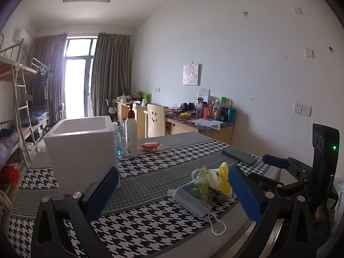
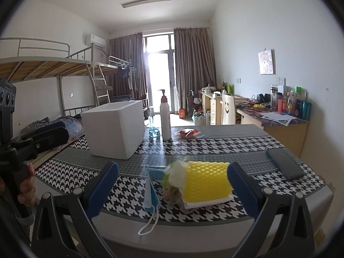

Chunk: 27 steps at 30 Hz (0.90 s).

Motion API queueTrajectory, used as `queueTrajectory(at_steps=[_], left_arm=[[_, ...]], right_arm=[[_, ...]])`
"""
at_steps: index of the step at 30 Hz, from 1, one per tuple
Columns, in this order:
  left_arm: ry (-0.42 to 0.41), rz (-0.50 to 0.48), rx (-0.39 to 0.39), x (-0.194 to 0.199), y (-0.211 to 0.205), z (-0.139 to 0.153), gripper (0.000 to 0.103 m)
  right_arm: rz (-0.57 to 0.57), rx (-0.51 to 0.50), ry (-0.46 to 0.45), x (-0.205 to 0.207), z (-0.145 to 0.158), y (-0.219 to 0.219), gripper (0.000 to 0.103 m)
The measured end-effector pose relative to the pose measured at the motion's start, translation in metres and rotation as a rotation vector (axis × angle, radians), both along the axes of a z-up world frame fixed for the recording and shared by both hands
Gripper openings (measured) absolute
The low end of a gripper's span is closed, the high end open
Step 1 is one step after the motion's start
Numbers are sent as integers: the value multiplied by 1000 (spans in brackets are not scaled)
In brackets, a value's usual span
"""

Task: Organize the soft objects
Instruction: 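Move both tools toward the pile of mask, sponge and bag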

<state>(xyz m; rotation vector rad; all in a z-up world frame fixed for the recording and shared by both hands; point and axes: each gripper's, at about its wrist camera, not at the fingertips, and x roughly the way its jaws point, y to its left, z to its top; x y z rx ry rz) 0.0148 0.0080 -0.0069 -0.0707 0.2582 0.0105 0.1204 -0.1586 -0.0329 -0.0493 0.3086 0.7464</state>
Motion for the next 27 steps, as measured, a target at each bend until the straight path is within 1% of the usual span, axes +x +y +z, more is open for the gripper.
queueTrajectory(at_steps=[9,16,27], left_arm=[[10,-8,-3,5,-2,-1,102],[45,-23,-13,17,-2,-8,102],[109,-34,-18,48,-7,-18,102]], right_arm=[[-7,-3,1,4,-1,0,102],[-19,-9,20,13,-8,0,102],[-40,-21,64,30,-17,-4,102]])
